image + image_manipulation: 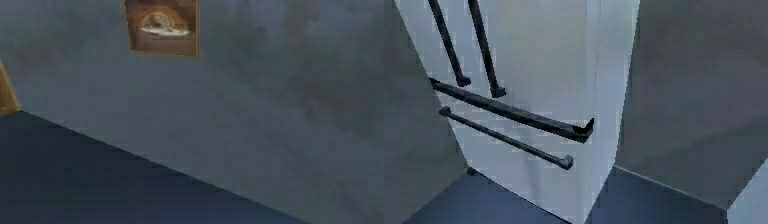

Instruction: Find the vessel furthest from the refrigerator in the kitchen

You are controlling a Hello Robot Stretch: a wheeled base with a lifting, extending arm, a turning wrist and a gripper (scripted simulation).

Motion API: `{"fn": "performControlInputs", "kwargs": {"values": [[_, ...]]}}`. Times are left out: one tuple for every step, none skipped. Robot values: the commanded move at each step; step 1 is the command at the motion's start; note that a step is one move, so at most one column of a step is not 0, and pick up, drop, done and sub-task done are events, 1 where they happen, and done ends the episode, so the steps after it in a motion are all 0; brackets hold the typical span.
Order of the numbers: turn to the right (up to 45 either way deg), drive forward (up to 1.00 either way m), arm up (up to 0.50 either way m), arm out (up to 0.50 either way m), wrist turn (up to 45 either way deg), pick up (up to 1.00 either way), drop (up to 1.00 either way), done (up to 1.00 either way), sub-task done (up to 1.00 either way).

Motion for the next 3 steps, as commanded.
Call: {"fn": "performControlInputs", "kwargs": {"values": [[-45.0, 0.0, 0.0, 0.0, 0.0, 0.0, 0.0, 0.0, 0.0], [-30.0, 0.0, 0.0, 0.0, 0.0, 0.0, 0.0, 0.0, 0.0], [0.0, 1.0, 0.0, 0.0, 0.0, 0.0, 0.0, 0.0, 0.0]]}}
